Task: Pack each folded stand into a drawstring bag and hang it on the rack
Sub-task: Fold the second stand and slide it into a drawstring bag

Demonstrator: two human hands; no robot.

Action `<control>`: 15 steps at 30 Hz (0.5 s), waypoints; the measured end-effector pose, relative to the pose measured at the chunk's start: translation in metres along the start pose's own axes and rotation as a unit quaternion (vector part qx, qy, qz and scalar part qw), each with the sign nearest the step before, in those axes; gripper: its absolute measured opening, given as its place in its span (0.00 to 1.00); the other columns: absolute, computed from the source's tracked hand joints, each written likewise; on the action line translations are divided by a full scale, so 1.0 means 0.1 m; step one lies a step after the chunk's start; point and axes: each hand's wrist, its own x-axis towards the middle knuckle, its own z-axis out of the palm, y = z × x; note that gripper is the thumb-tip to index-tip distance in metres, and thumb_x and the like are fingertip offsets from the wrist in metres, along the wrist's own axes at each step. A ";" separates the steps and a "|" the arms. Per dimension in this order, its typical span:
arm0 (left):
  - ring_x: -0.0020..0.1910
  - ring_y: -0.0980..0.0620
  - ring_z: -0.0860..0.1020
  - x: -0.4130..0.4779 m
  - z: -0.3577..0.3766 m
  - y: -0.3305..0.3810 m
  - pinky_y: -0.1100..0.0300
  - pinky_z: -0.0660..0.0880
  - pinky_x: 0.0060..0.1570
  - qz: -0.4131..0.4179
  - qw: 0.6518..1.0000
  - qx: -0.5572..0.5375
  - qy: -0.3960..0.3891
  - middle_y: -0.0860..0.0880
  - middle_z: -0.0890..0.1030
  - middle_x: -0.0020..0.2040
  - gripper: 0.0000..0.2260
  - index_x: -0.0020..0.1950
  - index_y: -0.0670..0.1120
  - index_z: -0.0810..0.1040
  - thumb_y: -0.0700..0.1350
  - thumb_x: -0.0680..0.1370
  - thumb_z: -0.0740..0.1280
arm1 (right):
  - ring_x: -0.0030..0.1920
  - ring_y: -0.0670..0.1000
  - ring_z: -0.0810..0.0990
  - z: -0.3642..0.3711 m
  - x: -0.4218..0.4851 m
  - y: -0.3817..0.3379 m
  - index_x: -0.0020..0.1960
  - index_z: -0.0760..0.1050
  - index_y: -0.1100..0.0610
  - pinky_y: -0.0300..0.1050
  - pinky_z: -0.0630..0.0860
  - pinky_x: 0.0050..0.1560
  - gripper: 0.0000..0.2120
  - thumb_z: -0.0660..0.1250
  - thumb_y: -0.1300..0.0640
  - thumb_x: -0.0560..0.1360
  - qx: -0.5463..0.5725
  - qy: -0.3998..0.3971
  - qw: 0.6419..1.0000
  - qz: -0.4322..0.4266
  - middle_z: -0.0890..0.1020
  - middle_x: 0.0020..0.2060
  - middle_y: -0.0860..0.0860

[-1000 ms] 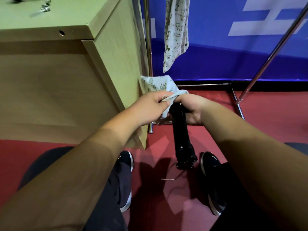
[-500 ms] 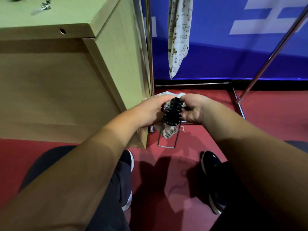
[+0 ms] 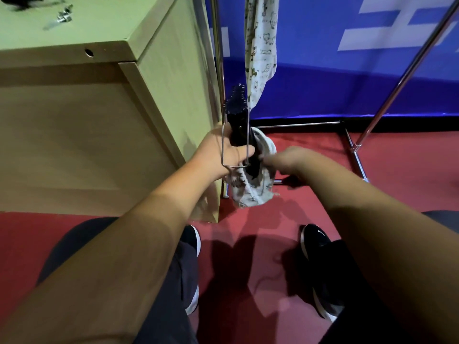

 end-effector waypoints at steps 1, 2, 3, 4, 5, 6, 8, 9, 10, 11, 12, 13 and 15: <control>0.31 0.62 0.78 0.02 0.01 -0.04 0.66 0.74 0.37 -0.020 1.000 -0.018 -0.004 0.49 0.81 0.37 0.13 0.53 0.36 0.81 0.41 0.74 0.78 | 0.38 0.57 0.78 0.03 -0.02 0.04 0.48 0.76 0.57 0.48 0.76 0.39 0.12 0.72 0.48 0.78 -0.068 -0.029 0.997 0.020 0.78 0.43 0.55; 0.32 0.56 0.76 0.02 0.02 -0.04 0.61 0.73 0.37 -0.042 0.999 -0.008 -0.006 0.47 0.79 0.36 0.18 0.50 0.35 0.80 0.48 0.71 0.78 | 0.39 0.57 0.78 0.07 0.01 0.08 0.48 0.76 0.56 0.48 0.77 0.39 0.10 0.72 0.50 0.78 -0.106 -0.064 0.991 0.042 0.77 0.45 0.54; 0.33 0.51 0.74 0.01 0.02 -0.05 0.58 0.71 0.36 -0.061 0.998 0.013 -0.023 0.46 0.77 0.35 0.21 0.46 0.34 0.79 0.52 0.69 0.76 | 0.40 0.56 0.78 0.08 0.01 0.10 0.50 0.77 0.56 0.48 0.78 0.40 0.09 0.72 0.51 0.78 -0.130 -0.090 0.986 0.057 0.78 0.47 0.54; 0.32 0.50 0.72 0.00 0.02 -0.02 0.57 0.69 0.35 -0.064 0.997 0.039 -0.022 0.46 0.75 0.33 0.19 0.41 0.37 0.77 0.53 0.70 0.76 | 0.38 0.55 0.79 0.09 -0.02 0.12 0.51 0.77 0.57 0.48 0.78 0.40 0.08 0.70 0.53 0.80 -0.146 -0.102 0.981 0.074 0.79 0.47 0.54; 0.32 0.47 0.72 -0.01 0.03 -0.03 0.57 0.70 0.34 -0.058 0.997 0.040 -0.026 0.46 0.75 0.32 0.17 0.37 0.41 0.75 0.52 0.72 0.76 | 0.35 0.54 0.79 0.08 0.00 0.13 0.50 0.78 0.60 0.48 0.79 0.39 0.07 0.68 0.55 0.82 -0.155 -0.111 0.979 0.077 0.81 0.43 0.54; 0.32 0.44 0.76 -0.01 0.05 -0.03 0.57 0.75 0.35 -0.056 0.998 0.035 -0.024 0.46 0.78 0.32 0.14 0.37 0.45 0.76 0.50 0.73 0.77 | 0.32 0.54 0.80 0.07 0.00 0.13 0.49 0.79 0.63 0.49 0.79 0.38 0.09 0.65 0.59 0.84 -0.170 -0.116 0.975 0.078 0.83 0.38 0.56; 0.42 0.41 0.85 0.02 0.07 -0.04 0.52 0.82 0.46 -0.037 0.999 -0.008 -0.017 0.43 0.86 0.41 0.12 0.45 0.47 0.81 0.53 0.72 0.79 | 0.34 0.58 0.84 0.04 0.02 0.11 0.52 0.80 0.71 0.53 0.83 0.42 0.12 0.62 0.64 0.85 -0.174 -0.111 0.977 0.052 0.86 0.40 0.63; 0.45 0.41 0.85 0.04 0.08 -0.12 0.50 0.82 0.50 -0.040 0.999 0.002 -0.030 0.41 0.87 0.46 0.17 0.50 0.46 0.82 0.55 0.71 0.79 | 0.40 0.62 0.87 0.02 0.01 0.08 0.55 0.80 0.74 0.57 0.86 0.48 0.12 0.62 0.66 0.84 -0.172 -0.080 0.982 0.028 0.87 0.45 0.67; 0.46 0.43 0.85 0.03 0.09 -0.15 0.50 0.82 0.51 -0.045 0.998 0.030 -0.026 0.40 0.87 0.50 0.23 0.55 0.45 0.82 0.57 0.69 0.80 | 0.45 0.65 0.88 0.01 0.04 0.08 0.57 0.81 0.74 0.60 0.86 0.52 0.11 0.63 0.68 0.82 -0.140 -0.032 0.990 0.002 0.86 0.49 0.69; 0.47 0.46 0.84 0.05 0.13 -0.22 0.53 0.82 0.52 -0.039 0.998 0.046 -0.022 0.41 0.86 0.52 0.28 0.60 0.44 0.81 0.58 0.66 0.81 | 0.49 0.65 0.88 -0.02 0.06 0.05 0.56 0.82 0.71 0.57 0.86 0.52 0.11 0.63 0.68 0.80 -0.124 0.022 0.991 -0.044 0.87 0.50 0.67; 0.47 0.51 0.84 0.07 0.13 -0.24 0.56 0.82 0.52 -0.050 0.998 0.044 -0.014 0.43 0.86 0.52 0.29 0.61 0.44 0.80 0.55 0.66 0.82 | 0.51 0.64 0.87 -0.01 0.09 0.04 0.55 0.84 0.65 0.51 0.84 0.50 0.12 0.63 0.66 0.78 -0.089 0.074 0.989 -0.097 0.88 0.49 0.63; 0.43 0.55 0.82 0.08 0.14 -0.23 0.60 0.81 0.48 -0.052 0.998 0.006 -0.028 0.44 0.85 0.48 0.23 0.59 0.41 0.80 0.46 0.69 0.82 | 0.51 0.61 0.87 -0.03 0.06 0.02 0.52 0.85 0.60 0.50 0.84 0.48 0.14 0.62 0.63 0.75 -0.037 0.103 0.986 -0.123 0.88 0.46 0.58; 0.36 0.57 0.77 0.13 0.19 -0.12 0.63 0.76 0.39 -0.052 0.998 -0.034 -0.030 0.45 0.80 0.41 0.13 0.53 0.35 0.77 0.32 0.71 0.76 | 0.47 0.58 0.88 -0.05 0.07 -0.01 0.51 0.85 0.56 0.56 0.85 0.49 0.17 0.60 0.58 0.69 0.069 0.124 0.979 -0.146 0.89 0.42 0.53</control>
